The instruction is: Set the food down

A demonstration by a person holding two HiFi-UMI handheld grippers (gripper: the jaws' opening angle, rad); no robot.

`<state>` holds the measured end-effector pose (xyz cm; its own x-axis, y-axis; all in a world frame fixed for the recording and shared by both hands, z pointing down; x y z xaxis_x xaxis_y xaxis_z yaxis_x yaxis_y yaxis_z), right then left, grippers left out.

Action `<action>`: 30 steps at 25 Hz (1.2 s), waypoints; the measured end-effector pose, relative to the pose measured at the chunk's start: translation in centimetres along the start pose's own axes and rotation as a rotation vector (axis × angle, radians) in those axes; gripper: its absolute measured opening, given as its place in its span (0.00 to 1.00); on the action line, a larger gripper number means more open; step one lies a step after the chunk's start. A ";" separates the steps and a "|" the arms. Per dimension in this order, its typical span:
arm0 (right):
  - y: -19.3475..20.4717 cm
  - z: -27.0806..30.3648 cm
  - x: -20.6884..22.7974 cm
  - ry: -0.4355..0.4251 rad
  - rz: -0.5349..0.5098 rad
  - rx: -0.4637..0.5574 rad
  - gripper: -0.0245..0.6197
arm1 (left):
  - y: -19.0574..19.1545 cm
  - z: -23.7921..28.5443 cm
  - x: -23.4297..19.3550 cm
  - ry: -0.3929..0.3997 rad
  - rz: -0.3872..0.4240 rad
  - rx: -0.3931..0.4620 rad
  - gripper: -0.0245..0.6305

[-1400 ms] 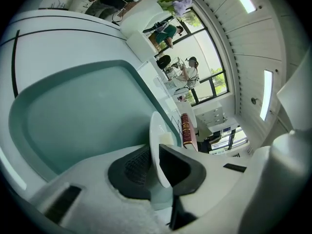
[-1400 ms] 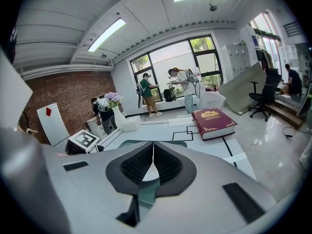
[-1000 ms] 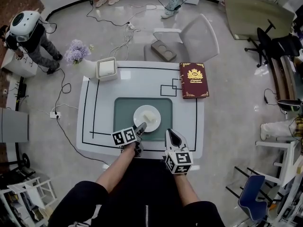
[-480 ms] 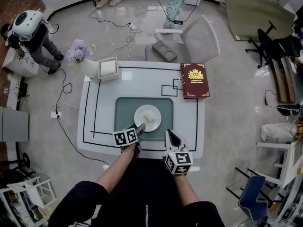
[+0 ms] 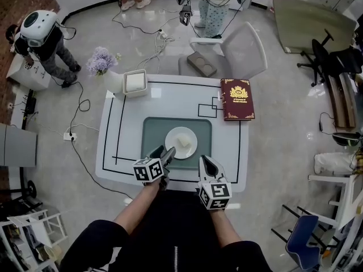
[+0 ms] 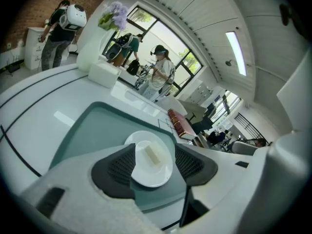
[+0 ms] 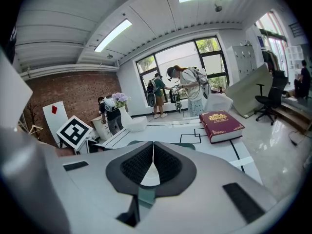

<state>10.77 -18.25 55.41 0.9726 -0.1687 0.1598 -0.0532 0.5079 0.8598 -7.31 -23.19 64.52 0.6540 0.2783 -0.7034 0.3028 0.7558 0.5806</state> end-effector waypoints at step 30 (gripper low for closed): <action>-4.9 -1.6 -4.6 -0.164 -0.131 0.104 0.05 | -4.4 -7.6 12.3 0.143 0.768 0.076 0.04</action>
<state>6.92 -18.61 49.72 0.9235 -0.3667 0.1124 0.0404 0.3845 0.9223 -5.91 -18.61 50.17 0.6053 0.7842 -0.1363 -0.1481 0.2792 0.9487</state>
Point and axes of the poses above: the fingertips, and each gripper's own axes: z forward along the fingers, x to its right, y out of its underside, the point moved 5 cm from there along -z, backward along the fingers, and after that the axes turned 10 degrees about y, right-handed, at the moved point
